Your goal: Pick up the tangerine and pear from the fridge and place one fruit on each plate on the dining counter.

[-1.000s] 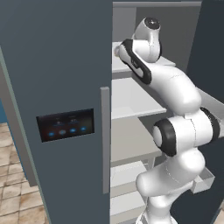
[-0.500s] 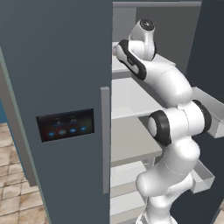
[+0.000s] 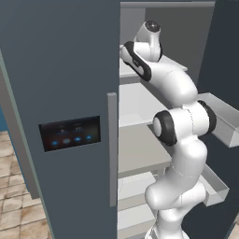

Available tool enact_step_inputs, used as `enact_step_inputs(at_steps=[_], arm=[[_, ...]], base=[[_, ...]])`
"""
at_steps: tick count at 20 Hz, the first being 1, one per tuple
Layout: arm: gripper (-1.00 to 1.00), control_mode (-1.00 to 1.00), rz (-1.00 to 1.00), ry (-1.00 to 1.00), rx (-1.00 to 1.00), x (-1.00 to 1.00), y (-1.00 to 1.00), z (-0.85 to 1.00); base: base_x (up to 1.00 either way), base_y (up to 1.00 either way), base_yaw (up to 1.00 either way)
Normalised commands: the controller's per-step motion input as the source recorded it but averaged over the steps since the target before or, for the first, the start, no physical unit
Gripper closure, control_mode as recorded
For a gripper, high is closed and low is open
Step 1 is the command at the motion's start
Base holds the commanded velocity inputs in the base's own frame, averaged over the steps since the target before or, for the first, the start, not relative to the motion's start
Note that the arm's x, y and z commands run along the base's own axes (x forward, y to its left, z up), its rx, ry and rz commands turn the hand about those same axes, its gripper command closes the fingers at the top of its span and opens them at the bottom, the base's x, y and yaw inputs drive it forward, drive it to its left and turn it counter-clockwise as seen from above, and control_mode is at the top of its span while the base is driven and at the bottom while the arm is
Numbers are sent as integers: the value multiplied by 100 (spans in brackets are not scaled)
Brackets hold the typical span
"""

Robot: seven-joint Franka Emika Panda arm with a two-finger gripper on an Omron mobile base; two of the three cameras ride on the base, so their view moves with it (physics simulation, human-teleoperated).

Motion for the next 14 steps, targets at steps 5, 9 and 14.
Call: enact_step_inputs(at_steps=[5, 9, 14], arm=[[-100, -100, 0, 1, 0, 23, 2, -2], [-100, -100, 0, 0, 0, 1, 4, -1], [100, -100, 0, 0, 0, 1, 9, -9]], base=[[0, 0, 0], [0, 0, 0], [0, 0, 0]])
